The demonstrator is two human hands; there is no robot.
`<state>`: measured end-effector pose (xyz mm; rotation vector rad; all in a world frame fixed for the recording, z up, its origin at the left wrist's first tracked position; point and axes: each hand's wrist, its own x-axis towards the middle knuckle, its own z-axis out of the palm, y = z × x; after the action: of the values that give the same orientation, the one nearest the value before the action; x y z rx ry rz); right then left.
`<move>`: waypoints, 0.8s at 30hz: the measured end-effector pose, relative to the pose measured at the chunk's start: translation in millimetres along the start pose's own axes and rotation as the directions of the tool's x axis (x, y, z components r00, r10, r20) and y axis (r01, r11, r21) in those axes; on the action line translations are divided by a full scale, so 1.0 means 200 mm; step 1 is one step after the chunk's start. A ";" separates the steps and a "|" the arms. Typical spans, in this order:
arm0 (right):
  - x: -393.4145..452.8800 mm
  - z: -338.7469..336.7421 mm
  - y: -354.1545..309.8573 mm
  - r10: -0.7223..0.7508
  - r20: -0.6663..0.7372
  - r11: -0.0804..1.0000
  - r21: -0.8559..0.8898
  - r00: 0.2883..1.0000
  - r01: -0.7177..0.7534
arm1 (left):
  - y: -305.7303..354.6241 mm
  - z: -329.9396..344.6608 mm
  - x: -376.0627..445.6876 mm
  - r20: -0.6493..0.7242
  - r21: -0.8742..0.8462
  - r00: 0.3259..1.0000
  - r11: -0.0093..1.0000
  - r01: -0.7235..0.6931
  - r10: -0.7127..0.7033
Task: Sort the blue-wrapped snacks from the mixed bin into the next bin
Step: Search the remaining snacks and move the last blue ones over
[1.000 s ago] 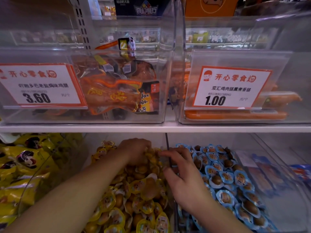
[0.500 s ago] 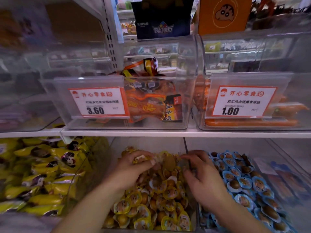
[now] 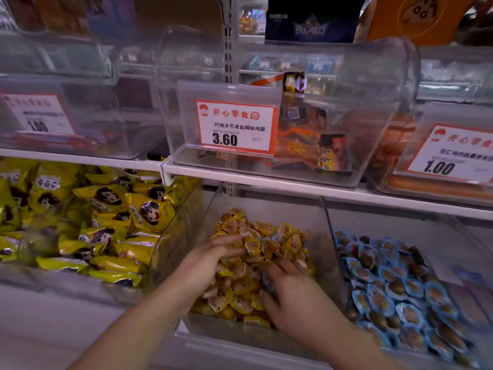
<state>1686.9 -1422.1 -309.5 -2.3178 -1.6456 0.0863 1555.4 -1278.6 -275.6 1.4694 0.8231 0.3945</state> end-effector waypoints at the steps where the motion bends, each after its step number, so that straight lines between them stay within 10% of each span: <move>1: 0.02 0.01 0.01 0.027 -0.016 1.000 0.016 1.000 -0.027 | 0.00 0.00 0.01 0.024 -0.041 1.000 0.999 0.009 -0.008; 11: 0.14 -0.04 0.02 0.247 -0.137 0.926 0.326 0.959 -0.192 | 0.01 0.03 0.06 0.013 -0.149 1.000 0.989 -0.016 0.018; 14: 0.12 -0.12 -0.03 0.328 -0.117 0.616 0.779 0.937 -0.118 | -0.02 0.06 0.05 -0.119 0.010 0.982 0.989 -0.148 0.149; 19: 0.10 -0.05 -0.19 0.108 -0.023 0.360 0.933 0.994 -0.018 | -0.01 0.12 0.03 -0.052 -0.219 0.998 0.974 -0.050 0.039; 24: 0.16 -0.05 -0.08 0.379 -0.111 0.427 0.902 0.919 -0.067 | -0.02 0.09 0.02 -0.070 -0.189 0.991 0.974 -0.124 0.113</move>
<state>1685.0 -1389.5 -290.8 -1.5488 -0.7570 0.5056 1569.8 -1290.4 -281.6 1.3340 0.7246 0.5939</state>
